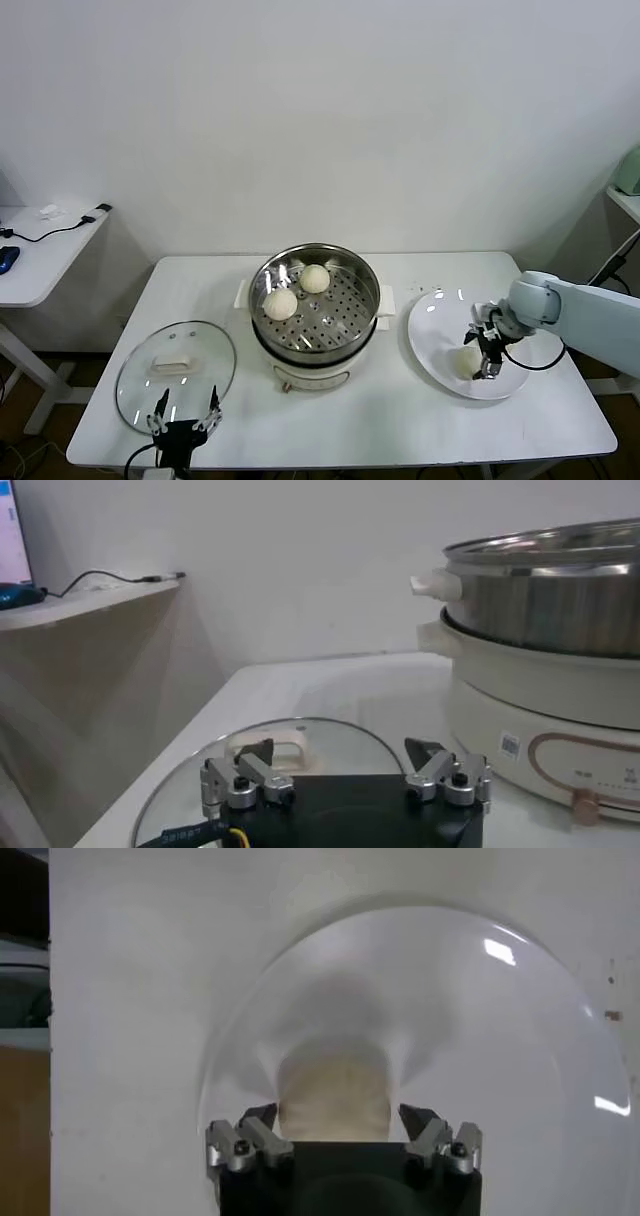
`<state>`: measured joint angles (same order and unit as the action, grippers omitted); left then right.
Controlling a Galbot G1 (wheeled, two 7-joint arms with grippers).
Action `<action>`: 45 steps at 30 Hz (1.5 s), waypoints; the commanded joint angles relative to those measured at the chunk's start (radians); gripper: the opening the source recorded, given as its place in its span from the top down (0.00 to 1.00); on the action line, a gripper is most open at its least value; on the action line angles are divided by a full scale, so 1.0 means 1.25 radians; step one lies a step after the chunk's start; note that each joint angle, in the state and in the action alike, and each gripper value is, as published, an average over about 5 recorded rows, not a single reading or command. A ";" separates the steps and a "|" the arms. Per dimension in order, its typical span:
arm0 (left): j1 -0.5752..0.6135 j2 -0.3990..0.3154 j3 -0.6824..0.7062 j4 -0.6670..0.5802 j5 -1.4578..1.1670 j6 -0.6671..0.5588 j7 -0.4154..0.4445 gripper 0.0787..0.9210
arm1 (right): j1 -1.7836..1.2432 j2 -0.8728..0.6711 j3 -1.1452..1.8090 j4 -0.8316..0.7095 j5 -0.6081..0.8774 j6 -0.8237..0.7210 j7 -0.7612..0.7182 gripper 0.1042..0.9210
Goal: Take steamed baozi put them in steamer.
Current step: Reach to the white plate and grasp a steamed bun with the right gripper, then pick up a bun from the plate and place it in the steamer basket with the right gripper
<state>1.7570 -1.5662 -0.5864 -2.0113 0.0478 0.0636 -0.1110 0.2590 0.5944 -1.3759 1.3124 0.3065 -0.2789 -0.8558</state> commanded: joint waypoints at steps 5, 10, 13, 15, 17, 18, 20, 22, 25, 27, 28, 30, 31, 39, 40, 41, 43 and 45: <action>0.001 -0.001 0.001 -0.003 0.000 -0.001 -0.001 0.12 | 0.050 -0.005 -0.010 0.013 -0.008 0.010 -0.033 0.36; 0.000 -0.001 0.006 -0.004 0.002 -0.001 0.000 0.12 | 0.191 0.006 -0.055 0.021 -0.010 0.057 -0.108 0.40; -0.001 0.000 0.007 -0.005 0.002 -0.001 0.000 0.12 | 0.329 0.042 -0.088 0.002 -0.017 0.122 -0.165 0.40; -0.001 0.001 0.009 -0.007 0.002 -0.001 0.000 0.12 | 0.419 0.084 -0.102 -0.018 -0.020 0.173 -0.197 0.39; -0.001 0.002 0.011 -0.009 0.002 -0.001 0.000 0.12 | 0.488 0.135 -0.100 -0.034 -0.021 0.230 -0.221 0.39; -0.001 0.002 0.011 -0.010 0.002 -0.001 0.001 0.12 | 0.514 0.161 -0.092 -0.038 -0.020 0.256 -0.230 0.39; -0.001 0.002 0.013 -0.012 0.002 -0.001 0.001 0.12 | 0.547 0.210 -0.061 -0.024 -0.022 0.298 -0.245 0.39; 0.000 0.003 0.013 -0.014 0.002 -0.001 0.001 0.12 | 0.560 0.251 -0.028 0.010 -0.019 0.320 -0.253 0.39; 0.004 0.004 0.012 -0.017 0.002 -0.001 0.001 0.12 | 0.558 0.309 0.005 0.093 -0.012 0.343 -0.246 0.39; 0.007 0.005 0.009 -0.019 0.002 -0.001 0.001 0.12 | 0.549 0.342 0.008 0.159 -0.018 0.360 -0.234 0.39; 0.008 0.006 0.007 -0.019 0.001 -0.002 0.001 0.12 | 0.543 0.357 0.003 0.190 -0.025 0.369 -0.226 0.39; 0.011 0.007 0.004 -0.020 0.000 -0.002 0.000 0.12 | 0.531 0.386 -0.012 0.240 -0.042 0.388 -0.208 0.39; 0.012 0.007 0.003 -0.019 0.000 -0.003 0.000 0.12 | 0.525 0.400 -0.023 0.257 -0.053 0.401 -0.198 0.39; 0.019 0.002 0.004 -0.023 0.005 -0.004 0.000 0.12 | 0.444 0.498 -0.075 0.241 -0.201 0.556 -0.137 0.39; 0.020 0.001 0.004 -0.023 0.005 -0.005 0.000 0.12 | 0.433 0.504 -0.078 0.231 -0.214 0.565 -0.133 0.39; 0.021 0.000 0.004 -0.023 0.006 -0.005 0.000 0.12 | 0.421 0.509 -0.080 0.223 -0.223 0.570 -0.131 0.39; 0.023 -0.001 0.004 -0.023 0.008 -0.006 -0.001 0.12 | 0.401 0.518 -0.086 0.206 -0.239 0.577 -0.125 0.39; 0.023 -0.002 0.003 -0.023 0.008 -0.007 -0.001 0.12 | 0.383 0.524 -0.090 0.193 -0.248 0.579 -0.120 0.39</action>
<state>1.7835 -1.5658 -0.5814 -2.0406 0.0561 0.0562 -0.1119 0.8107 1.1113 -1.4578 1.5439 0.1385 0.2912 -1.0477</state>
